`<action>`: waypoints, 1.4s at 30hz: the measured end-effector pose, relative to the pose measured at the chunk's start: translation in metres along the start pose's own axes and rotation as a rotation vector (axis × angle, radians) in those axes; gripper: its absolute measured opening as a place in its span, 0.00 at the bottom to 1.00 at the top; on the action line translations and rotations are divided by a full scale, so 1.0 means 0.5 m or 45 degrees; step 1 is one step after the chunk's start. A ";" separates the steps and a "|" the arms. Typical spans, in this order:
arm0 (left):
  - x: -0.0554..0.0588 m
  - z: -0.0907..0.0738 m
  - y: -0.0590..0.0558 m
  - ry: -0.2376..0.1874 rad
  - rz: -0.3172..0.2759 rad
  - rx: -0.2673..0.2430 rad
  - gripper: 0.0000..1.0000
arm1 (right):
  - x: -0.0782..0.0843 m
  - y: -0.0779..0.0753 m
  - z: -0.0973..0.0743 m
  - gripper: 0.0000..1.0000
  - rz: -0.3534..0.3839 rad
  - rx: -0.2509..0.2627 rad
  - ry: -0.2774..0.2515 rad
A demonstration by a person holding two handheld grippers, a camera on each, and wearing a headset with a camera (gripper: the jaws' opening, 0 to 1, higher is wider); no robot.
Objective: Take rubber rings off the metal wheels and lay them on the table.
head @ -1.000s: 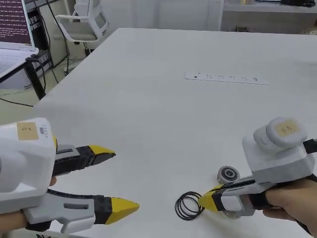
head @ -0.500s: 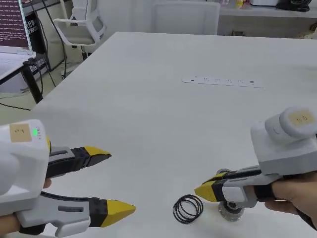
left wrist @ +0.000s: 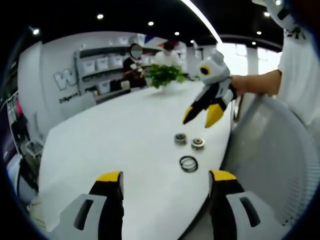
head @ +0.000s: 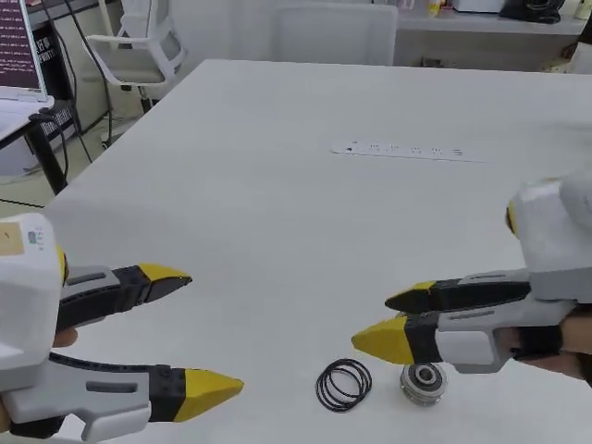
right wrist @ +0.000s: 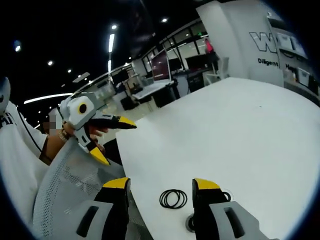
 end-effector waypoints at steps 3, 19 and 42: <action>0.002 -0.001 0.002 0.004 -0.001 -0.005 0.73 | -0.002 0.014 -0.024 0.55 -0.089 0.007 -0.005; 0.020 -0.012 0.003 0.030 -0.070 -0.019 0.85 | 0.060 0.004 -0.137 0.84 -0.180 0.116 -0.064; 0.055 -0.009 0.006 0.108 -0.218 -0.056 1.00 | 0.201 -0.031 -0.186 0.99 0.085 0.323 -0.059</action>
Point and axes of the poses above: the centre of the closed fingertips' face, and the gripper's own axes: z roughly forward along the fingers, y roughly to its left, x roughly out of its underside, the point moved 5 cm from there along -z, roughly backward along the fingers, and after that the axes turned 13 degrees about -x, right-handed, at the moved point
